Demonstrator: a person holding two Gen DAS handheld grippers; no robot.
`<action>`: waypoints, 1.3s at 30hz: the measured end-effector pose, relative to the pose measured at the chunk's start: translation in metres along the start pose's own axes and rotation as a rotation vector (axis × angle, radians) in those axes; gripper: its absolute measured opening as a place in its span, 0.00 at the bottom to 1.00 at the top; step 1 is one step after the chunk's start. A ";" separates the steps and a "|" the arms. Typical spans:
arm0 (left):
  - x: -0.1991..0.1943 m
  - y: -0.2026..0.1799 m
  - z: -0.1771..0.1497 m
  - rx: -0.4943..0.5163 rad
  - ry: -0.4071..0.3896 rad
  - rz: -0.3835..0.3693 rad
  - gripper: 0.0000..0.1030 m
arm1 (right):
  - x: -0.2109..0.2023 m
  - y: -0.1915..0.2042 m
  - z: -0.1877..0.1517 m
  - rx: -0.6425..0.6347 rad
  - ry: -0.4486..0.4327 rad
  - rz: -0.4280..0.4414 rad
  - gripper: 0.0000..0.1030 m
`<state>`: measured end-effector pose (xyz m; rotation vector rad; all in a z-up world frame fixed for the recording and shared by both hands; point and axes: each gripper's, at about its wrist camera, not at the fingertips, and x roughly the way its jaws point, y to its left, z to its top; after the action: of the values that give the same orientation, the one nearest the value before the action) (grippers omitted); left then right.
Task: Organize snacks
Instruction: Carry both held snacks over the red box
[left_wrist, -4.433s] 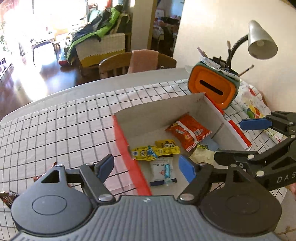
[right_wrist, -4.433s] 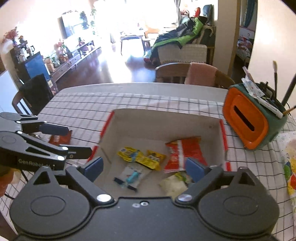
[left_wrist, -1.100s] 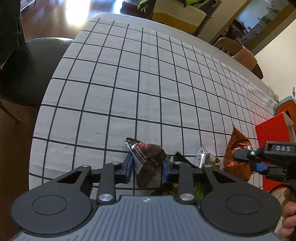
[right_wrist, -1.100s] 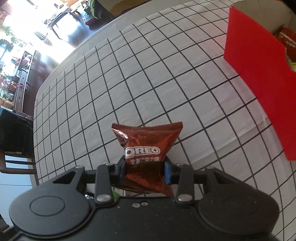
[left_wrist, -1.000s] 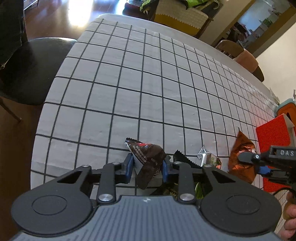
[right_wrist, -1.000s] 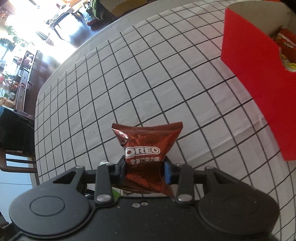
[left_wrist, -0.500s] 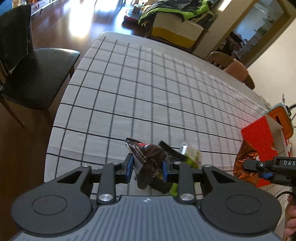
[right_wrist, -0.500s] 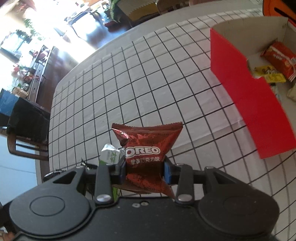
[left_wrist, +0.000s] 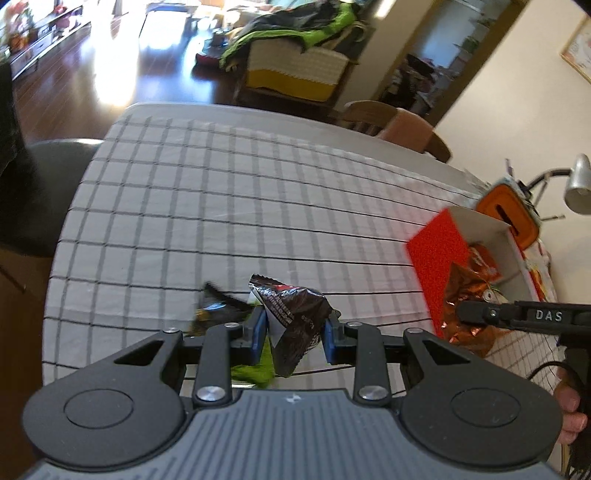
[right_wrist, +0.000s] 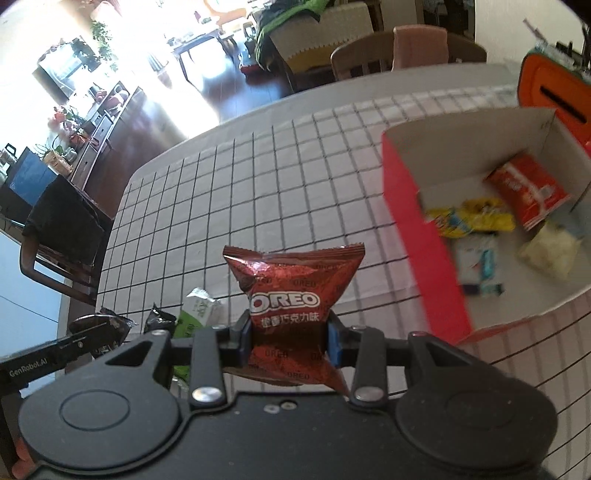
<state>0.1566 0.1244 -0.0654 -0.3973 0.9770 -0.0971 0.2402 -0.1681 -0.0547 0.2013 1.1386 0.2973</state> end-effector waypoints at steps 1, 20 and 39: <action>0.000 -0.008 0.001 0.013 -0.002 -0.006 0.29 | -0.004 -0.004 0.001 -0.008 -0.005 -0.003 0.36; 0.033 -0.187 0.017 0.211 -0.016 -0.045 0.29 | -0.054 -0.126 0.030 -0.066 -0.100 -0.071 0.36; 0.122 -0.316 0.010 0.330 0.095 -0.022 0.29 | -0.045 -0.227 0.063 -0.113 -0.069 -0.138 0.36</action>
<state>0.2642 -0.1961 -0.0390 -0.1005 1.0293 -0.2957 0.3095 -0.3980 -0.0601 0.0329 1.0583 0.2298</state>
